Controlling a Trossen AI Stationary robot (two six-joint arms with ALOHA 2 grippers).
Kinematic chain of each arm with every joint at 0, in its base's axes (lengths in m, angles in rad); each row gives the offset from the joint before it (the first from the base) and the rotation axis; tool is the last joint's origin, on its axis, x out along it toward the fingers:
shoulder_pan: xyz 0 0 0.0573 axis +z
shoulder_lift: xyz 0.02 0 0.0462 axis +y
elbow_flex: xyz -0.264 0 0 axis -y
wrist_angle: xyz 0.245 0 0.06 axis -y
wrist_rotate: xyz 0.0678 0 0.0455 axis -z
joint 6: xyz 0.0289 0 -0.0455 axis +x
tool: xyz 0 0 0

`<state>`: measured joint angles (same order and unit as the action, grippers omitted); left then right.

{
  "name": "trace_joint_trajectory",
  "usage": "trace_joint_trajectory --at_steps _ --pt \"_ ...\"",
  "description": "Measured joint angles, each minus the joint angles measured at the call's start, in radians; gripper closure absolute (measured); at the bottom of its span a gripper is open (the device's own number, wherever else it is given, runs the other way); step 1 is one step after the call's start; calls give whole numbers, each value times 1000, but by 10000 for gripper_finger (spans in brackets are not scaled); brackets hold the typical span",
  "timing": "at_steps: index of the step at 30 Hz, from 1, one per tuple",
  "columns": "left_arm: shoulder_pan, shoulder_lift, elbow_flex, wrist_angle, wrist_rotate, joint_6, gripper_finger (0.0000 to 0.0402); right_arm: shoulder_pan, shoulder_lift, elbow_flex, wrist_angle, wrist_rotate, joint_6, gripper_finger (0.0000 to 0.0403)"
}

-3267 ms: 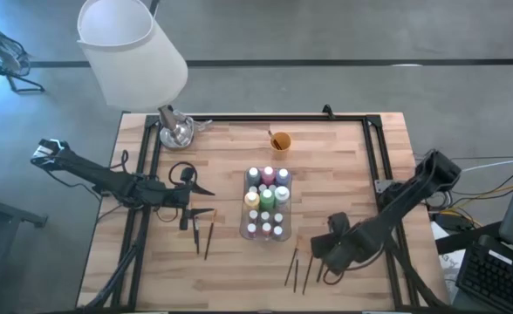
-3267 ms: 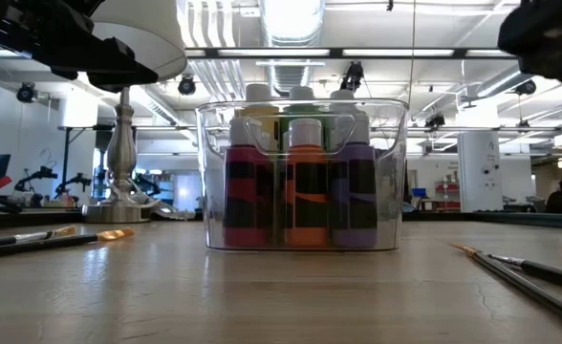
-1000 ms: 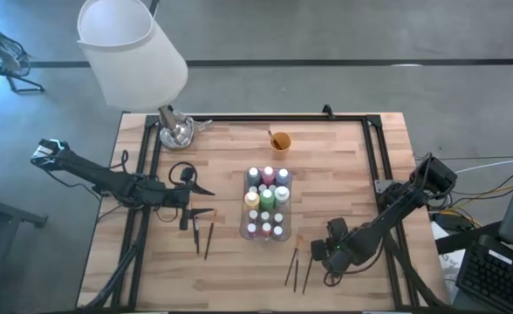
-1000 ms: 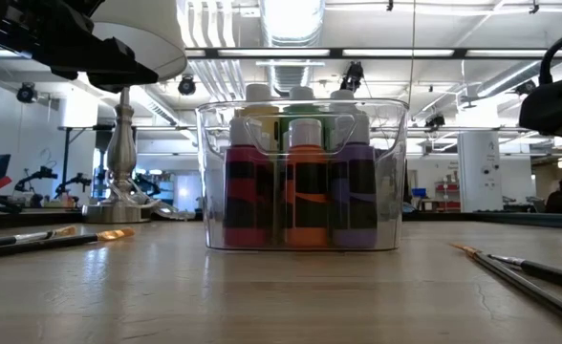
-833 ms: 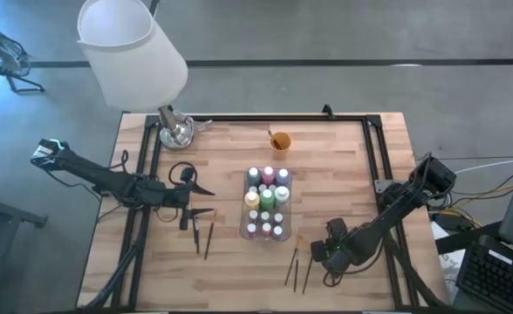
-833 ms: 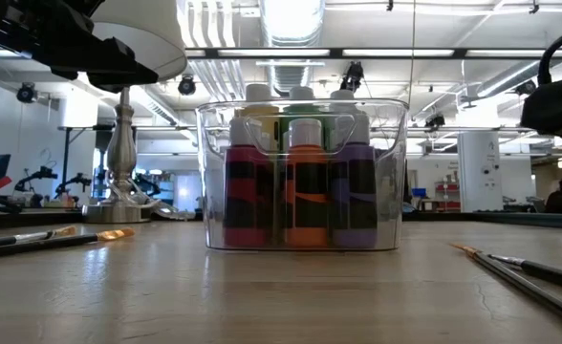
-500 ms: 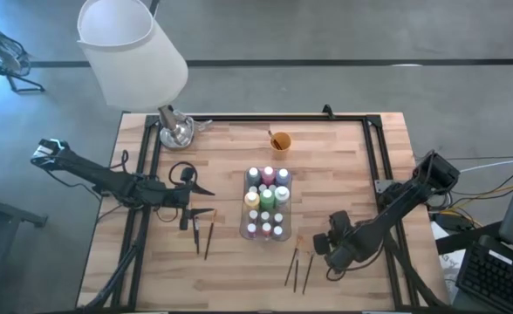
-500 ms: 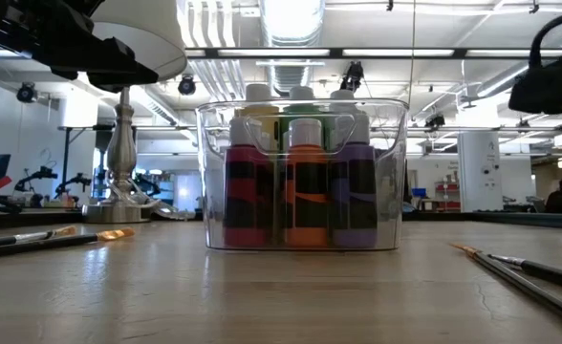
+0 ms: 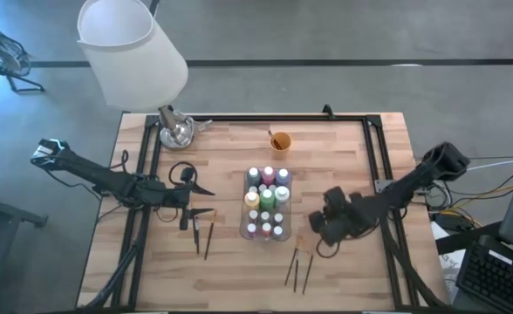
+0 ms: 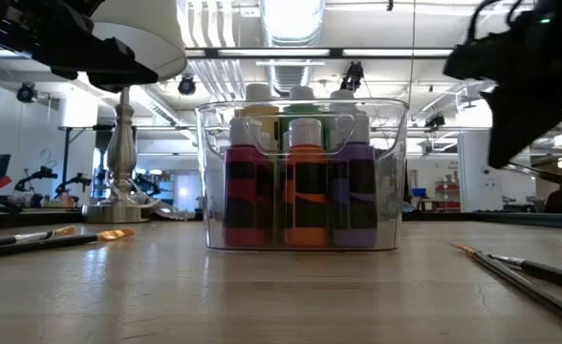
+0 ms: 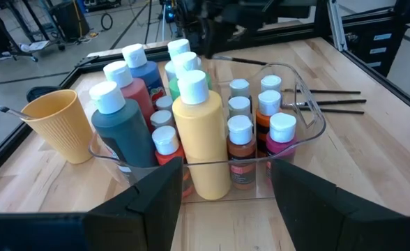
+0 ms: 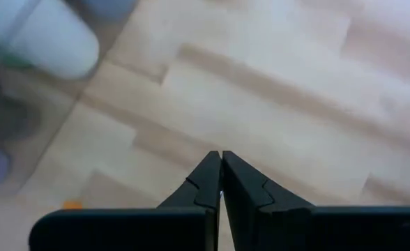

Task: Pick & Place Paint Supplies
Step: Put the gray paintbrush into the yellow cup

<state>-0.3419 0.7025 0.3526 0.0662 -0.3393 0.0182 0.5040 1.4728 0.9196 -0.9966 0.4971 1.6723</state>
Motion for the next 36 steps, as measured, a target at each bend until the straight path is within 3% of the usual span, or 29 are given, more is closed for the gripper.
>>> trace_joint_trajectory --at_steps 8,18,26,36 --pt "0 0 0 0 0 0 179 -201 -131 -30 -86 59 -280 394" --pt "0 0 0 0 0 0 179 -492 -326 -213 -57 58 -496 394" --pt "0 0 0 0 0 0 179 -751 -387 -321 306 -18 -872 394" --pt "0 0 0 0 0 0 179 -1041 -324 -327 749 -135 -1271 394"
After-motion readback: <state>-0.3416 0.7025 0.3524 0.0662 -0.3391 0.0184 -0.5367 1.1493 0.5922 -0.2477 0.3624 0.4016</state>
